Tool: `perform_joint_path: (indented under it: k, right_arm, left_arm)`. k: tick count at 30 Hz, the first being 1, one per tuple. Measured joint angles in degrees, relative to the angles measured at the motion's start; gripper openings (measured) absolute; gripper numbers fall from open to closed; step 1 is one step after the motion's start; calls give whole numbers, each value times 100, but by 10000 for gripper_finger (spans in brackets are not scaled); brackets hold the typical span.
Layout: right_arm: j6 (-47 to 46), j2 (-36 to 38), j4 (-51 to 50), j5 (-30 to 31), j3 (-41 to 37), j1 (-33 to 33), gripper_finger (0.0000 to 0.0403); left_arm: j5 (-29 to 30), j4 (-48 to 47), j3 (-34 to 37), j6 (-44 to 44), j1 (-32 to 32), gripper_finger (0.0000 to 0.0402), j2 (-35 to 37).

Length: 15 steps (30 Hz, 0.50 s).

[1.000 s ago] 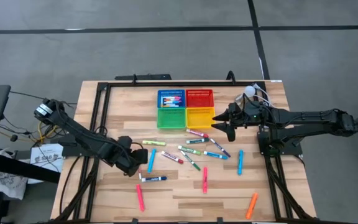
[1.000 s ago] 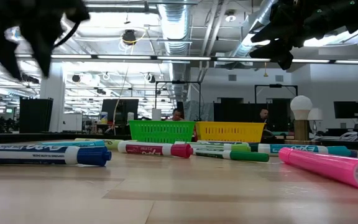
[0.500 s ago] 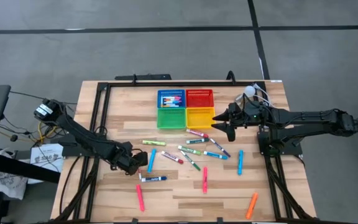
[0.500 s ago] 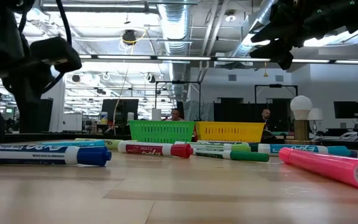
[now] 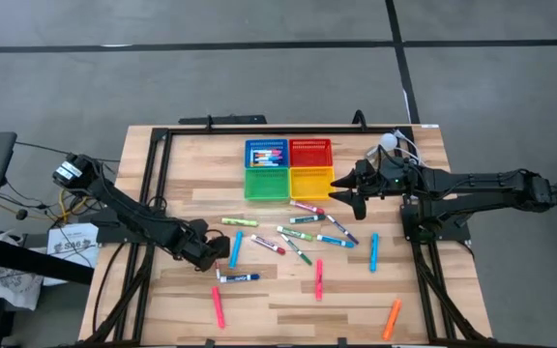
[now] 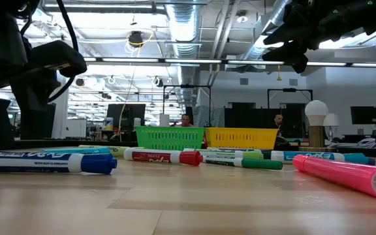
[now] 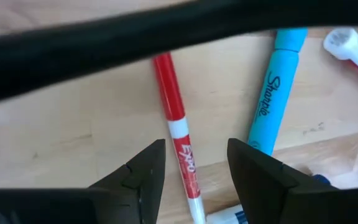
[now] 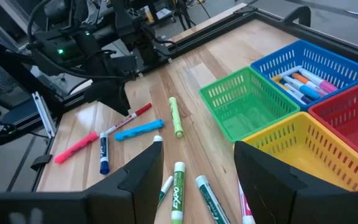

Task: Pick & Place Markers
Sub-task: Put the medium red marker into the green bin

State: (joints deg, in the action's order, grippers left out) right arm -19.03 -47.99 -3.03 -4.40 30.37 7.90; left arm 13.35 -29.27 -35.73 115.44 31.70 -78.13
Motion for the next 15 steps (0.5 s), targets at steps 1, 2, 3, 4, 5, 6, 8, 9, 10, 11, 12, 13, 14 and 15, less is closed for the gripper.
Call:
perform_joint_path:
  k: [1, 2, 3, 4, 5, 6, 8, 9, 10, 11, 12, 13, 14, 15]
  right_arm:
    - [-1, 0, 0, 0, 0, 0, 186]
    - [-2, 0, 0, 0, 0, 0, 186]
    - [-2, 0, 0, 0, 0, 0, 186]
    - [-2, 0, 0, 0, 0, 0, 186]
    - [-2, 0, 0, 0, 0, 0, 186]
    - [-2, 0, 0, 0, 0, 0, 186]
    - [-2, 0, 0, -1, 0, 0, 186]
    - [-2, 0, 0, -2, 0, 0, 186]
    - [-2, 0, 0, -2, 0, 0, 186]
    - [-2, 0, 0, -2, 0, 0, 186]
    - [-2, 0, 0, -2, 0, 0, 186]
    - [-2, 0, 0, -2, 0, 0, 186]
    - [-2, 0, 0, -2, 0, 0, 186]
    - [-2, 0, 0, -2, 0, 0, 186]
  left_arm:
    - [11, -1, 0, -84, 0, 172, 0]
    - [14, 1, 0, -105, 0, 172, 0]
    - [14, 1, 0, -118, 0, 172, 0]
    - [12, 3, 0, -116, 0, 172, 0]
    - [14, 10, 0, -116, 2, 172, 0]
    - [14, 20, 0, -116, 1, 172, 0]
    - [21, 23, 0, -116, 0, 172, 0]
    - [38, 29, 0, -116, 0, 172, 0]
    - [43, 42, 0, -116, 0, 172, 0]
    - [38, 54, 0, -113, 0, 172, 0]
    - [34, 62, 0, -87, 0, 172, 0]
    - [32, 68, 0, -10, -6, 172, 0]
    - [30, 69, 0, 117, -14, 172, 0]
    - [27, 69, 0, 224, -28, 172, 0]
